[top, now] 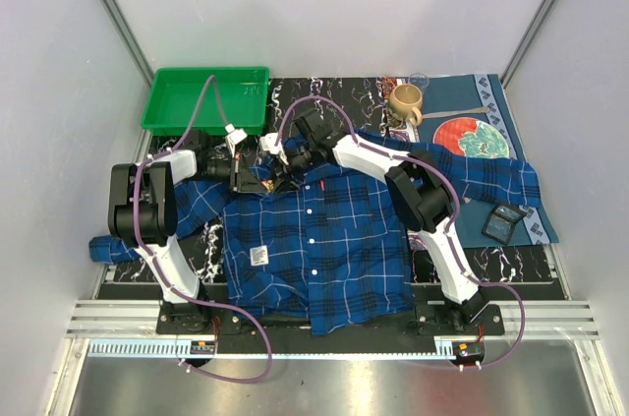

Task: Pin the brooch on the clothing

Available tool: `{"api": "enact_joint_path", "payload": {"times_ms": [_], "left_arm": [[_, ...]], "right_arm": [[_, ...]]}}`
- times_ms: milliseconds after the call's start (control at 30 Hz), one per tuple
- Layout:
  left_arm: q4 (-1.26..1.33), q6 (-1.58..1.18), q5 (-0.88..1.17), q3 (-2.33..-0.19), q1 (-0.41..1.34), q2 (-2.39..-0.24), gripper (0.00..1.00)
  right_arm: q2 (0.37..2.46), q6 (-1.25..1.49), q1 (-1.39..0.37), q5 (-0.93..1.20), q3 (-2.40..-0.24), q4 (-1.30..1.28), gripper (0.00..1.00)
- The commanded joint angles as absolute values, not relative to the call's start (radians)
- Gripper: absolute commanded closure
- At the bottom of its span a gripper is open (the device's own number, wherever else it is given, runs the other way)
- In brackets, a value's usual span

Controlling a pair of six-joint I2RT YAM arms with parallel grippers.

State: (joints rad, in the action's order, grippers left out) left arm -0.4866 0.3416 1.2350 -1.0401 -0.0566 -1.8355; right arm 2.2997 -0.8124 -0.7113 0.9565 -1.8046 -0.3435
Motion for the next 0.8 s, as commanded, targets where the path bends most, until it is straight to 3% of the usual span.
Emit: {"api": "enact_joint_path", "payload": {"times_ms": [0,67,267,367,433,533,567,600,767], "left_arm": [[-0.491,0.396,1.289,-1.083,-0.049,-1.839,1.0],[-0.503,0.4,1.287,-1.086,-0.051,-1.841,1.0],[-0.523,0.416,1.266,-1.097,-0.046,-1.844,1.0],[-0.526,0.416,1.253,-1.101,-0.044,-1.845,1.0],[-0.526,0.413,1.246,-1.104,-0.044,-1.845,1.0],[-0.528,0.414,1.233,-1.108,-0.044,-1.844,0.98],[-0.529,0.417,1.233,-1.108,-0.044,-1.839,0.95],[-0.529,0.42,1.233,-1.108,-0.043,-1.836,0.83],[-0.514,0.439,1.204,-1.091,-0.048,-1.789,0.59]], "right_arm": [[2.313,-0.79,-0.722,0.988,-1.853,-0.337,0.51],[2.312,-0.795,-0.723,0.996,-1.85,-0.339,0.6],[2.306,-0.787,-0.723,1.006,-1.85,-0.341,0.74],[2.299,-0.784,-0.722,1.017,-1.848,-0.348,0.85],[2.293,-0.784,-0.722,1.017,-1.844,-0.353,0.98],[2.281,-0.781,-0.721,1.014,-1.829,-0.353,1.0],[2.276,-0.775,-0.722,1.014,-1.825,-0.353,1.0],[2.276,-0.764,-0.721,1.014,-1.825,-0.351,1.0],[2.275,-0.72,-0.721,1.028,-1.83,-0.35,1.0]]}}
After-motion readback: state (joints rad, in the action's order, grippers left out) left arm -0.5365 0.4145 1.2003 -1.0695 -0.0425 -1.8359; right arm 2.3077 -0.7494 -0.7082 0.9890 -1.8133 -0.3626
